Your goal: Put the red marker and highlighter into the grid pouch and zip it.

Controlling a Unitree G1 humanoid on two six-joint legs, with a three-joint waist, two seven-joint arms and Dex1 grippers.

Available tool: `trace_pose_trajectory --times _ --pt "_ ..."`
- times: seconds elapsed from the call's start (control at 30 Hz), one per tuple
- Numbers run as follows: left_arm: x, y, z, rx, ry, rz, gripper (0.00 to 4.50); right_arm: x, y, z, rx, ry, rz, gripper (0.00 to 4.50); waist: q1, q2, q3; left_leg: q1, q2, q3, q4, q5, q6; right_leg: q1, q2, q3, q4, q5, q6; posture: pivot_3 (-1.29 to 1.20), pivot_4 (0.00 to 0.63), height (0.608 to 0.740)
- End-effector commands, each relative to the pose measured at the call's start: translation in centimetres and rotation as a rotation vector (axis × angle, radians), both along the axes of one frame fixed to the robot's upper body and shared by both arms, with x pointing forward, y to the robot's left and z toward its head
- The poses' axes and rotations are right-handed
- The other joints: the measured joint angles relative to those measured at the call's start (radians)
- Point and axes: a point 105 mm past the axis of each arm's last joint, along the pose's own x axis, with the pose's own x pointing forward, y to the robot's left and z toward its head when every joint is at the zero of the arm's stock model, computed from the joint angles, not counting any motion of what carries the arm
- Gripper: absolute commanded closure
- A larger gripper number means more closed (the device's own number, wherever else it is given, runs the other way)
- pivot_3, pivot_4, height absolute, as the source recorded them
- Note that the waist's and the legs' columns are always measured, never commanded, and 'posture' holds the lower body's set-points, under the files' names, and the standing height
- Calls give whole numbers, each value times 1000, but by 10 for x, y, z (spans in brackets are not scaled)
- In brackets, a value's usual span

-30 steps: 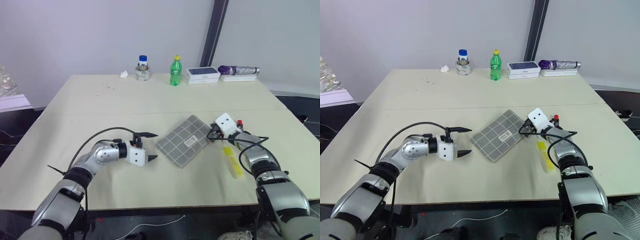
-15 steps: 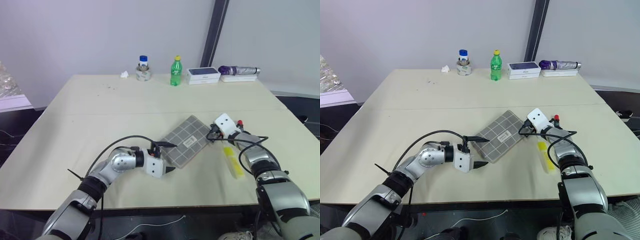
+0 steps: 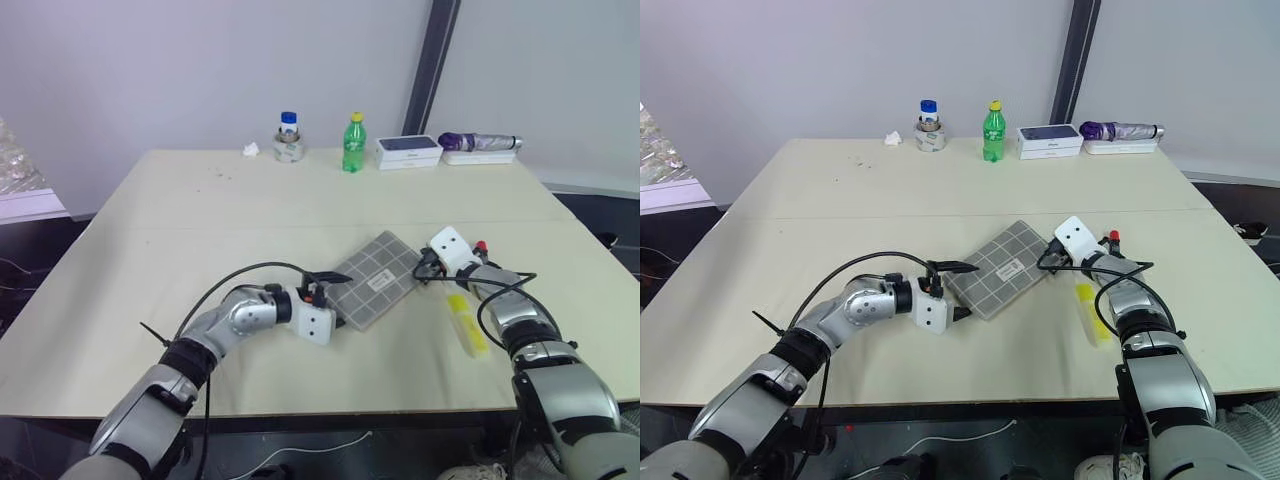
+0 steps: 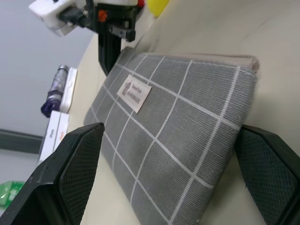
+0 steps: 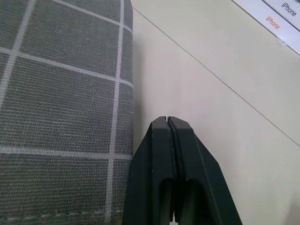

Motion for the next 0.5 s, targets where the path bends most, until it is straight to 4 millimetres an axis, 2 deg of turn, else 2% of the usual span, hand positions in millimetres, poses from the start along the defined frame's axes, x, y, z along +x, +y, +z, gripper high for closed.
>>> trace_pose_trajectory --times 0.03,0.07,0.3,0.33,0.5 --pt "2 2 -18 49 54 29 540 4 3 22 -5 -66 19 4500 1 0 0 0 0 0 0 0 0 0 0 0 0 0 0 0 150 740" --pt "1 1 -18 41 63 22 743 4 3 22 -4 -66 21 4500 2 0 0 0 0 0 0 0 0 0 0 0 0 0 0 0 150 740" --pt "2 -2 -14 27 51 22 4241 2 5 20 1 -55 33 4500 3 1 0 0 0 0 0 0 0 0 0 0 0 0 0 0 150 740" --pt "2 -2 -15 25 57 22 4440 2 5 19 0 -53 35 4500 4 1 -1 0 0 0 0 0 0 1 0 0 0 0 0 0 150 740" --pt "4 2 -10 -8 44 44 4440 1 7 19 4 -55 45 4500 3 1 -1 0 0 0 0 0 0 1 0 0 0 0 0 0 150 740"
